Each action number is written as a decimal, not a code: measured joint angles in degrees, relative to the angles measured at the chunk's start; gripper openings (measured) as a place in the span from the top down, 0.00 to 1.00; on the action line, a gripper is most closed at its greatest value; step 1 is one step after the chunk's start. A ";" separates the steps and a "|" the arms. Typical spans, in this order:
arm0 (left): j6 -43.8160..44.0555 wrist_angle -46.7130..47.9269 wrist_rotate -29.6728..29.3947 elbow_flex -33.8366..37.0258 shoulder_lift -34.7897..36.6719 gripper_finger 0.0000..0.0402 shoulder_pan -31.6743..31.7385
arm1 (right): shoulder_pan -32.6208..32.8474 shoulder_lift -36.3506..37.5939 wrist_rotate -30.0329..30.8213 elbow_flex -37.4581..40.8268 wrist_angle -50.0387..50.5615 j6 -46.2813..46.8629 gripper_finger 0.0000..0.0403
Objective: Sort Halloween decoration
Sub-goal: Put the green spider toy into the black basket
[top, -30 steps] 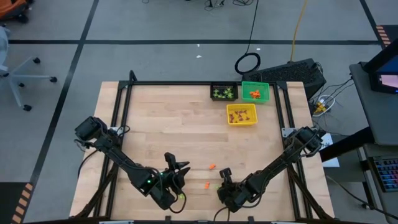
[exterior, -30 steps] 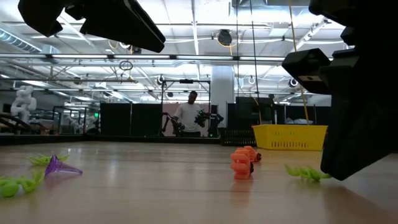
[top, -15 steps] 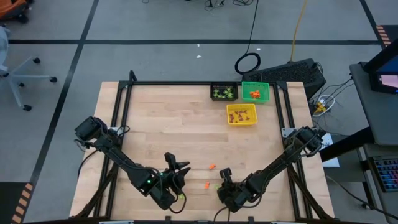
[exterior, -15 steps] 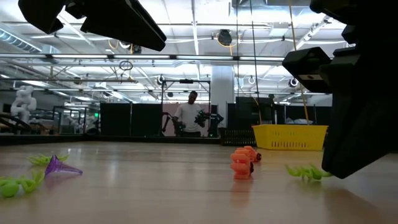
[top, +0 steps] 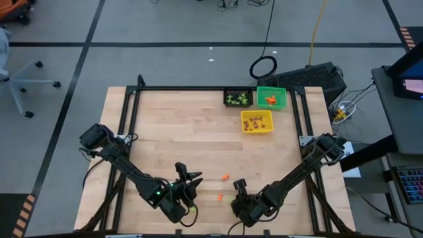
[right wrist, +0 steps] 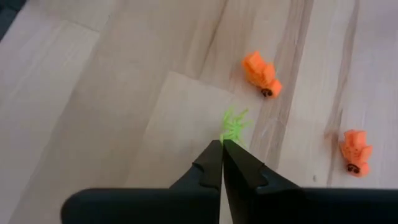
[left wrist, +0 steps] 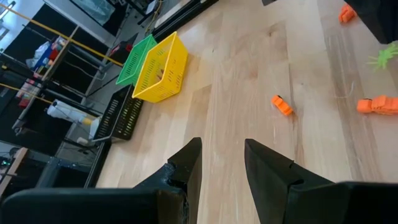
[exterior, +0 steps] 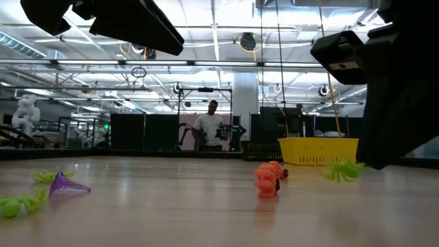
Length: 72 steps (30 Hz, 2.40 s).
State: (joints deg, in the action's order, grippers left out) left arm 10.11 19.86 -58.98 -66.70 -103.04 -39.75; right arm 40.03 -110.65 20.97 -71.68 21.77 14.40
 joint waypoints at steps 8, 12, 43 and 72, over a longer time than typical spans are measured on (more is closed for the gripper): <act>0.00 -0.04 0.00 0.00 0.00 0.71 0.00 | 0.00 0.72 0.07 -0.18 1.36 0.02 1.00; -0.02 -0.09 0.00 0.00 0.00 0.71 0.00 | 0.24 3.36 0.02 -0.18 3.10 0.82 1.00; -3.55 -5.83 0.61 0.00 0.00 0.71 2.47 | 1.66 48.91 13.46 48.46 -59.98 -18.11 1.00; -28.47 -58.63 17.18 12.70 -0.02 0.71 8.44 | -3.85 48.72 7.34 63.21 -88.22 -18.08 1.00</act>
State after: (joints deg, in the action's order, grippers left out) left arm -18.37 -38.77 -41.80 -53.99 -103.07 -31.31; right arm 36.18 -61.93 28.32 -8.47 -66.45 -3.68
